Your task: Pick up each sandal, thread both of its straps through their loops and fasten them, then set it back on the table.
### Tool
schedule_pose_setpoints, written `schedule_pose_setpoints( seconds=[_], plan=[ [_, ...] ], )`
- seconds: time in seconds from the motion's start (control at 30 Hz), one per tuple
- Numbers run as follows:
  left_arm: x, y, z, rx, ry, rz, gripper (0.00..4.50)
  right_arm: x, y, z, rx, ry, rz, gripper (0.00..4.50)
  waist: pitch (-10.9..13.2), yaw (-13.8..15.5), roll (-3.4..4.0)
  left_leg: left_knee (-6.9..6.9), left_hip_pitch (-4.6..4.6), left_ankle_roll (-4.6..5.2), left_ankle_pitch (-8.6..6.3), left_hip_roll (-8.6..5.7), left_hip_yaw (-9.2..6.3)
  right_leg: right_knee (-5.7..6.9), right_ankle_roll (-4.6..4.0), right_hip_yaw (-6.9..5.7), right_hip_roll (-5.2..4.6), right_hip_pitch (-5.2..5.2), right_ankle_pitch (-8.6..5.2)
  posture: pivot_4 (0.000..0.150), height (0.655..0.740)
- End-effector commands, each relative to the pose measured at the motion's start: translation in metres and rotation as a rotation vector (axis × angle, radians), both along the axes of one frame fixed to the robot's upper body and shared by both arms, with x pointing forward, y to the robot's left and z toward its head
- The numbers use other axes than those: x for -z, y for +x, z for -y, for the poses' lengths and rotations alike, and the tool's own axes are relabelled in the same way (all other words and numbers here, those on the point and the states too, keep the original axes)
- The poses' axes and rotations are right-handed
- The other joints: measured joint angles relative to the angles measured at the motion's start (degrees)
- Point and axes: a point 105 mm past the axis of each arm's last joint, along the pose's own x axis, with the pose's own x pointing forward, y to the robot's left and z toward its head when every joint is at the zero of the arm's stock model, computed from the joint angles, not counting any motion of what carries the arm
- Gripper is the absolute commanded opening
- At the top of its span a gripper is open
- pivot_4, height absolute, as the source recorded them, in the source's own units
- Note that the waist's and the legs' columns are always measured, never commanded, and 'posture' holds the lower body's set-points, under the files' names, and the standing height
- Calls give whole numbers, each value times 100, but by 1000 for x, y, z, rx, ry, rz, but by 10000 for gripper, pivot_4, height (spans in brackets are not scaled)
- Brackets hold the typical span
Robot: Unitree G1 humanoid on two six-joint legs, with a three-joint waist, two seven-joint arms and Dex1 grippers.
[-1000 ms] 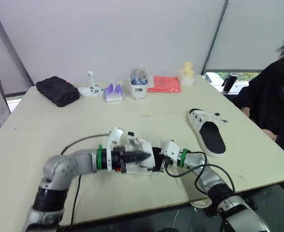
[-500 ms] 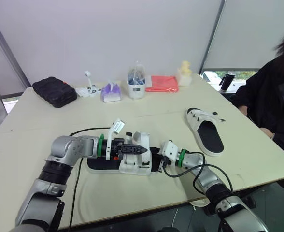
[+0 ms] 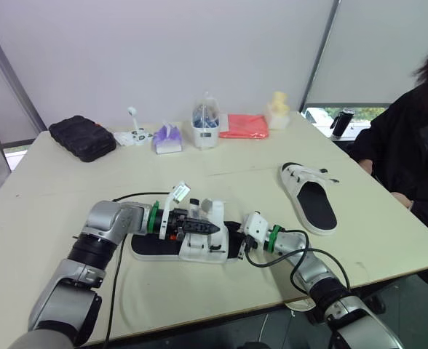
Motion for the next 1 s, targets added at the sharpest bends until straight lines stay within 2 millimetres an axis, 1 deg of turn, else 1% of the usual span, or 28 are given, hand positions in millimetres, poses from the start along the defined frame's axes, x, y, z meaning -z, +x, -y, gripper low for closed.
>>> schedule_pose_setpoints(
  seconds=[0.03,0.13,0.23,0.37,0.43,0.7,0.8,1.0],
  plan=[
    [-12,3,-2,0,-34,23,213,84,-28,28,84,-195,-300,0,0,0,0,0,0,0,0,0,0,0,0,0,0,0,0,1500,7400],
    [-10,2,-1,-1,-30,13,213,84,-29,28,84,-195,-301,0,0,0,-1,0,0,0,0,0,0,1,0,0,0,-2,0,1500,7400],
    [-1,3,1,-8,19,54,213,84,-28,28,85,-195,-301,0,-1,0,-2,0,0,0,0,0,0,0,0,0,0,-2,0,1500,7400],
    [20,8,2,-19,143,161,213,84,-28,27,86,-194,-299,0,-3,0,-3,-1,1,0,0,0,0,0,0,0,0,0,0,1500,7400],
    [27,6,1,1,179,193,213,84,-28,27,86,-194,-299,0,-4,0,-3,-2,0,0,0,0,0,-1,0,1,0,0,0,1500,7400],
    [27,-5,2,66,164,189,213,84,-28,26,86,-192,-295,0,-5,-5,-4,-13,-7,0,0,1,0,-1,0,1,-1,9,0,1500,7400],
    [23,-15,3,117,134,182,213,85,-28,26,86,-193,-296,0,-5,-7,-3,-15,-7,0,0,2,0,-1,0,1,-1,9,0,1500,7400],
    [11,-23,3,144,75,166,213,85,-28,26,85,-196,-297,0,-6,-4,-4,-18,-8,0,-1,2,-1,-2,-1,1,-2,11,-1,1500,7400]
  ],
)
